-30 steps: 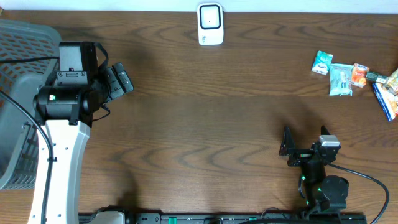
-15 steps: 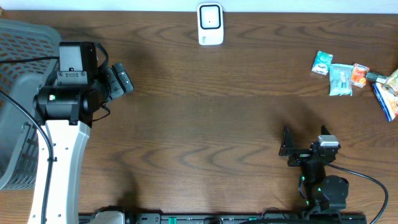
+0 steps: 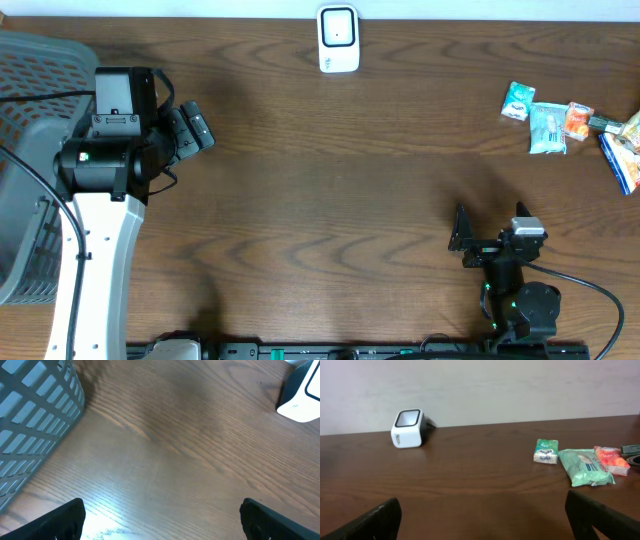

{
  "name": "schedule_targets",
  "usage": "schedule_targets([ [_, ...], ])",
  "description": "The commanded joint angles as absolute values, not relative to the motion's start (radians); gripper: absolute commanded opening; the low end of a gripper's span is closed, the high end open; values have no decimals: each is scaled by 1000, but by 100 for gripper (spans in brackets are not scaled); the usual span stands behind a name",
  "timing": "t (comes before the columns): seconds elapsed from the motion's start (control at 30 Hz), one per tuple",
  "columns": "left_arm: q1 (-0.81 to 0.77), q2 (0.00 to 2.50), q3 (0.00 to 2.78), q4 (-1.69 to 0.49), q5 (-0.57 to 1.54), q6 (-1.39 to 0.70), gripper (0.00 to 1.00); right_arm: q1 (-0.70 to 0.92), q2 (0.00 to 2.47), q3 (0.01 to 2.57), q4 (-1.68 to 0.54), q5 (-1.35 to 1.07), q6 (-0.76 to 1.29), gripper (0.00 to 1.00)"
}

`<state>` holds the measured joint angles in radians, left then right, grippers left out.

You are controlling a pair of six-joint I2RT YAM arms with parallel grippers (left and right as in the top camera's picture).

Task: Scan the item barcode

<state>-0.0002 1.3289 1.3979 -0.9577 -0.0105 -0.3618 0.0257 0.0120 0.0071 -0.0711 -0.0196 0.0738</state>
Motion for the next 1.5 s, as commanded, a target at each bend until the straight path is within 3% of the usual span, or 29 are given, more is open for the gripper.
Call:
schedule_targets([
  [0.0,4,1332,1398,-957,-27,-356,98,21,9,6,-75,-22,62,99],
  [0.47,-1,1250,1270,-1031,-91,-321,98,21,9,6,-75,-22,62,99],
  [0.93,0,495,430,-391,18,-153,98,21,9,6,-75,-22,62,99],
  [1.13,-1,223,283,-310,19,-150,98,21,9,6,-75,-22,62,99],
  [1.47,0,67,93,-79,38,-150,98,21,9,6,-75,-22,62,99],
])
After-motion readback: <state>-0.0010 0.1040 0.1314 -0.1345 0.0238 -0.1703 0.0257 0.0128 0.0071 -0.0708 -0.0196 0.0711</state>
